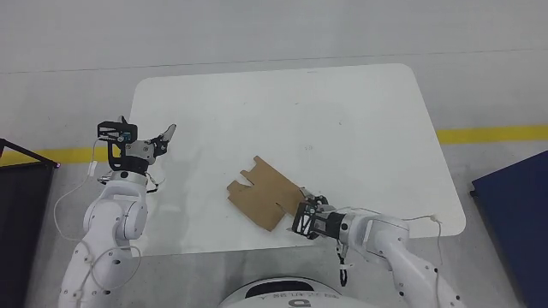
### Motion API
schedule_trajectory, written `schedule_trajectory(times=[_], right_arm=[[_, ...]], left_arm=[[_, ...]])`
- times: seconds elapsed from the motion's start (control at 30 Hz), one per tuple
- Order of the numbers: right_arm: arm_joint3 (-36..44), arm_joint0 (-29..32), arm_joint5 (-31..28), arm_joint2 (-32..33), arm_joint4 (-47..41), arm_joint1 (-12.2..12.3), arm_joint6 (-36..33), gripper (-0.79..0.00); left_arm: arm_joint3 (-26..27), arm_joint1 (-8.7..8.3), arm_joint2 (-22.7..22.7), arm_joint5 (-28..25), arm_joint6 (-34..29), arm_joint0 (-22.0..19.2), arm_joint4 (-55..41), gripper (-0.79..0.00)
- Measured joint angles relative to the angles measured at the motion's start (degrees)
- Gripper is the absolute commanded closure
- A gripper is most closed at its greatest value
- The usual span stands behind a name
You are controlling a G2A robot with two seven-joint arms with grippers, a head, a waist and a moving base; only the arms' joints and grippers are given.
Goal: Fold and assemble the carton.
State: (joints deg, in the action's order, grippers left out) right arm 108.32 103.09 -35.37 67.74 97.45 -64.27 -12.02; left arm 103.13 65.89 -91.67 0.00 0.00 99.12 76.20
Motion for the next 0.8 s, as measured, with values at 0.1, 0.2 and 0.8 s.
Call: schedule_trajectory(times=[0.1,0.2,0.8], right_arm=[[0.37,0.34,2.79,-0.04,2.57,0.12,-0.20,-0.628],[1.95,1.11,6.09,0.17,6.73,0.39,-0.64,-0.603],[1.64,1.08,13.78,-2.05,21.84,0.95,1.11,-0.459]], left_arm=[[0.00,0.00,0.00,0.00,0.00,0.00,0.00,-0.785],[0.00,0.00,0.00,0.00,0.00,0.00,0.00,-0.785],[0.00,0.00,0.00,0.00,0.00,0.00,0.00,-0.785]])
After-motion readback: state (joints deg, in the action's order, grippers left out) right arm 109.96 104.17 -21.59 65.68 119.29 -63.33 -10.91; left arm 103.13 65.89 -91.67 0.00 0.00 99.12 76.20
